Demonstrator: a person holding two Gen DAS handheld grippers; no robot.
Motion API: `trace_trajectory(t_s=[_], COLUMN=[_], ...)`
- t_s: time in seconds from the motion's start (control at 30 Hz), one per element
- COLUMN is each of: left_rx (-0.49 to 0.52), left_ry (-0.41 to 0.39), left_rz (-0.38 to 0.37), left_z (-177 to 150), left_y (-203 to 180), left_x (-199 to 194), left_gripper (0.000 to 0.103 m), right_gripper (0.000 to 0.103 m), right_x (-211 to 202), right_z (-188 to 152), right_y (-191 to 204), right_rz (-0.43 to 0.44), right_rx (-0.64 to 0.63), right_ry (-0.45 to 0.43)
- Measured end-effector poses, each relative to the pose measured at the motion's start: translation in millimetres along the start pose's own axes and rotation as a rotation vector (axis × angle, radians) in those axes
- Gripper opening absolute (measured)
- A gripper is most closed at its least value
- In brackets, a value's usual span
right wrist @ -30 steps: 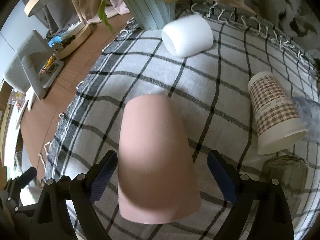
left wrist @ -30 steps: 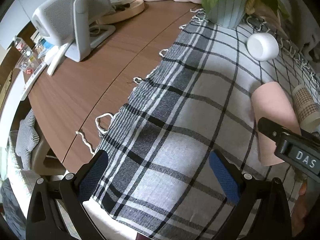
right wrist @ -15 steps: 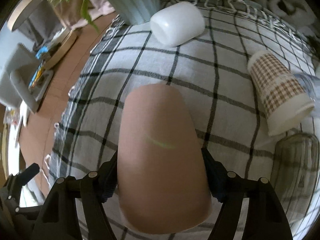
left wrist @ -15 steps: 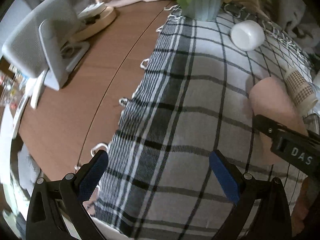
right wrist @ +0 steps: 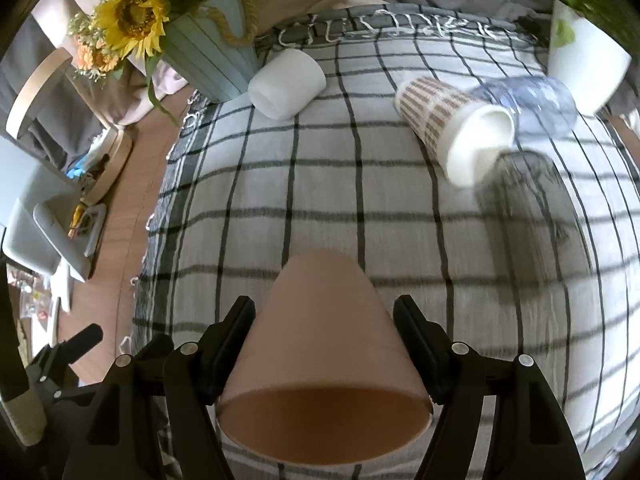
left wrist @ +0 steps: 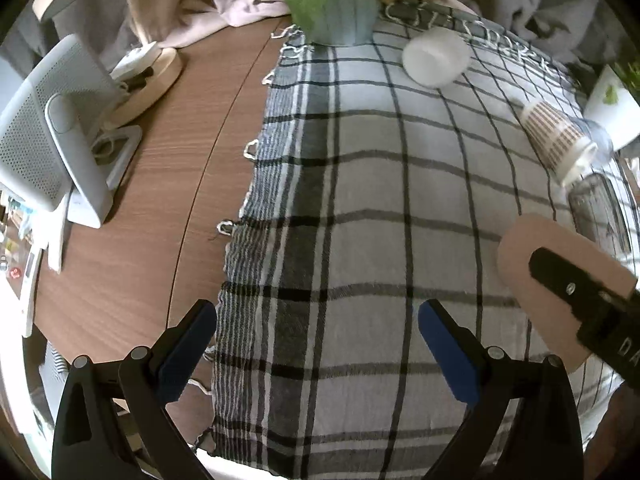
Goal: Flip cup upside down
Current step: 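Lift the pink cup with the right gripper and rotate it upright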
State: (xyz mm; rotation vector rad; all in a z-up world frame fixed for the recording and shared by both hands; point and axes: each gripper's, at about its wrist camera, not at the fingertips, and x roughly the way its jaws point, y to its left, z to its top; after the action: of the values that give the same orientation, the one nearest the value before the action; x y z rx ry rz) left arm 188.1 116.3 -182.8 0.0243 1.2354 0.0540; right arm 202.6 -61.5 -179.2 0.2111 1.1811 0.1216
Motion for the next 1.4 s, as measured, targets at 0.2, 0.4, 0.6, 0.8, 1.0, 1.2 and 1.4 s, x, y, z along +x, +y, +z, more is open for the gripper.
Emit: trace_trajectory(t_s=[0.2, 0.4, 0.6, 0.8, 1.0, 1.2, 1.4], left_rx=[0.045, 0.039, 0.031, 0.025, 0.020, 0.061, 0.119], left_ry=[-0.001, 0.012, 0.022, 0.009, -0.013, -0.022, 0.010], left_rz=[0.028, 0.034, 0.033, 0.039, 0.011, -0.067, -0.134], left_z=[-8, -16, -22, -22, -20, -13, 1], left_y=[-7, 2, 7, 8, -2, -37, -79], left_x=[0, -1, 1, -5, -27, -52, -56], left_gripper=[0.103, 0.103, 0.103, 0.103, 0.103, 0.103, 0.103], right_gripper=[0.071, 0.071, 0.071, 0.074, 0.081, 0.085, 0.085], right_x=[1, 9, 9, 9, -18, -72, -100], right_z=[-25, -43, -50, -47, -41, -29, -17], right_y=[-4, -5, -4, -3, -10, -29, -62], right_rz=[-0.005, -0.005, -0.019, -0.015, -0.010, -0.008, -0.054], right_rx=[0.036, 0.058, 0.064, 0.064, 0.077, 0.080, 0.134], right_ry=[0.028, 0.068, 0.062, 0.070, 0.014, -0.108, -0.147])
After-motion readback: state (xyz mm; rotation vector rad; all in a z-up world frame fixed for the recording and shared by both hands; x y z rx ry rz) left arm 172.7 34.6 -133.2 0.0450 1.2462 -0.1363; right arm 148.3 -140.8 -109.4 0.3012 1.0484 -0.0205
